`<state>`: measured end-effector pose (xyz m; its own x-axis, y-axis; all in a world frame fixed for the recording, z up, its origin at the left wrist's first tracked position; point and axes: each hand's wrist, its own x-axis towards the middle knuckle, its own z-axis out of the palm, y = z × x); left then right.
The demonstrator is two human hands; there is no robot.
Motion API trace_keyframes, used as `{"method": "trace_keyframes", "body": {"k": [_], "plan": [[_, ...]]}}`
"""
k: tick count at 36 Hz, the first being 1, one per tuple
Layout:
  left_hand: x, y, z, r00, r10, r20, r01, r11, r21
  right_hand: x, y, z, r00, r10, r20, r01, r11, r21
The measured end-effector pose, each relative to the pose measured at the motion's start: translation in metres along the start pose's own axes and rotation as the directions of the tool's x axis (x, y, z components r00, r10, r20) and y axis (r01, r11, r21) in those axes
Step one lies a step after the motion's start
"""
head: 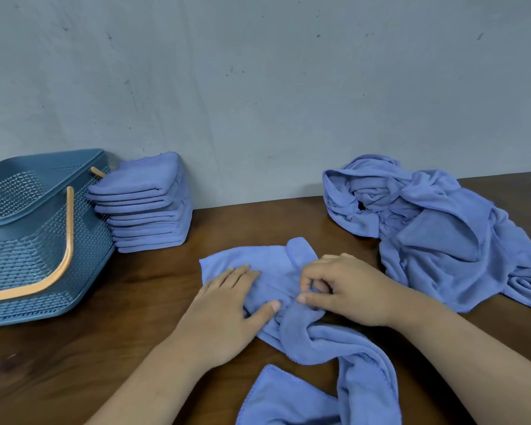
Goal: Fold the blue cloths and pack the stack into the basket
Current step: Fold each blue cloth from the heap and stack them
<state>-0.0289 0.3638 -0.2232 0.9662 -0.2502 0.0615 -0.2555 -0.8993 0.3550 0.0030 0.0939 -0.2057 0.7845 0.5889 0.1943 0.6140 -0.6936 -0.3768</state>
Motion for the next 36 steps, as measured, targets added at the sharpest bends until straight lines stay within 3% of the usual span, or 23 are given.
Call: {"method": "trace_keyframes", "body": {"k": [3, 7, 11, 14, 17, 20, 24, 29, 36], "plan": [[0.006, -0.011, -0.004, 0.997, -0.052, 0.052, 0.05, 0.998, 0.022, -0.001, 0.01, -0.003, 0.98, 0.075, -0.183, -0.057, 0.993, 0.102], [0.019, -0.034, -0.009, 0.972, -0.209, -0.11, 0.213, 0.976, 0.03, -0.001, 0.031, -0.005, 0.885, 0.241, -0.398, -0.229, 0.97, 0.08], [0.019, -0.037, -0.01, 0.902, -0.22, -0.37, 0.239, 0.971, 0.004, -0.001, 0.041, 0.006, 0.857, 0.331, -0.396, -0.344, 0.938, 0.04], [0.014, -0.026, -0.015, 0.875, -0.132, -0.465, 0.121, 0.991, -0.053, 0.001, 0.027, 0.003, 0.87, 0.313, -0.38, -0.262, 0.948, 0.182], [0.008, -0.017, -0.015, 0.939, 0.004, -0.344, -0.058, 0.988, -0.146, 0.001, 0.0, 0.0, 0.926, 0.213, -0.313, -0.123, 0.951, 0.284], [0.005, -0.012, -0.006, 0.968, 0.172, -0.181, -0.183, 0.982, -0.044, -0.001, -0.02, 0.002, 0.979, 0.061, -0.192, -0.027, 0.984, 0.174], [0.007, -0.016, -0.004, 0.976, 0.168, -0.135, -0.185, 0.975, -0.123, -0.002, -0.031, 0.007, 0.996, -0.067, -0.059, 0.064, 0.997, -0.047], [0.006, -0.014, -0.003, 0.977, 0.161, -0.143, -0.174, 0.981, -0.084, -0.001, -0.028, 0.01, 0.987, -0.014, -0.16, -0.017, 0.982, -0.19], [0.01, -0.02, -0.004, 0.979, 0.192, -0.07, -0.198, 0.976, -0.092, 0.001, -0.012, 0.009, 0.939, 0.19, -0.288, -0.142, 0.974, 0.177]]}}
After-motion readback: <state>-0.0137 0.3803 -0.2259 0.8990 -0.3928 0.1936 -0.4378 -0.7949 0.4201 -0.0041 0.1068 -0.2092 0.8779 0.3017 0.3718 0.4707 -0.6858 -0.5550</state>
